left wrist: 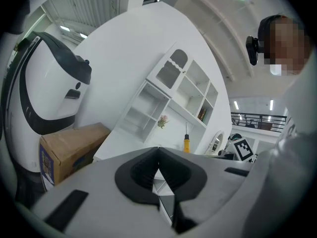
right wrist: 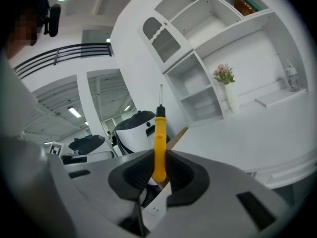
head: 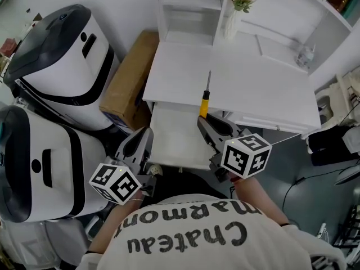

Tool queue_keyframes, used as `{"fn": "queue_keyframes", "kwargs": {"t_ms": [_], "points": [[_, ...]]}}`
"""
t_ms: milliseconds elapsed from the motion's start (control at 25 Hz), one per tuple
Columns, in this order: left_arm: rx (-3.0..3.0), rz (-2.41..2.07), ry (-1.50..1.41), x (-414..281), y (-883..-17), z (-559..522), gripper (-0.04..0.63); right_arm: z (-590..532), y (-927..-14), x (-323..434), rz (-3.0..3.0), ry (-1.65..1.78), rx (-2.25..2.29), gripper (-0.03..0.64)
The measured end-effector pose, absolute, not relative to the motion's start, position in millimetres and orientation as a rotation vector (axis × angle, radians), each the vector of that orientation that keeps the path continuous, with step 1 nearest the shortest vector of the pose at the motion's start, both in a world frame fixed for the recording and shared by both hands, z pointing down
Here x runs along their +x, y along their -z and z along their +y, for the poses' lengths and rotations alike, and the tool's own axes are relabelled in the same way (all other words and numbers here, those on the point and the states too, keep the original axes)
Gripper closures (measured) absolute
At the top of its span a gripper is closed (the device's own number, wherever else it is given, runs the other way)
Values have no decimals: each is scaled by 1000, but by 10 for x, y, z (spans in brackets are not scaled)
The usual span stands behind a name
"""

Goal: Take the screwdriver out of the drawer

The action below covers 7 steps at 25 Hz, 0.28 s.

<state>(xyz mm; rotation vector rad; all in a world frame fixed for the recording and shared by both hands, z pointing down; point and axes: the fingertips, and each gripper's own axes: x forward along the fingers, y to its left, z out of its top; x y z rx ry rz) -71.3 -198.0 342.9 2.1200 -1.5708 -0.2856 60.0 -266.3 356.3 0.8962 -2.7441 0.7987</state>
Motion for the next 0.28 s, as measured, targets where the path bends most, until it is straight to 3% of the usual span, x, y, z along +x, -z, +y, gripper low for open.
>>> {"fn": "queue_keyframes", "kwargs": {"t_ms": [280], "points": [[2096, -1576, 292, -560, -3498, -1861, 572, -2530, -3649, 702, -2725, -797, 852, 537]]}}
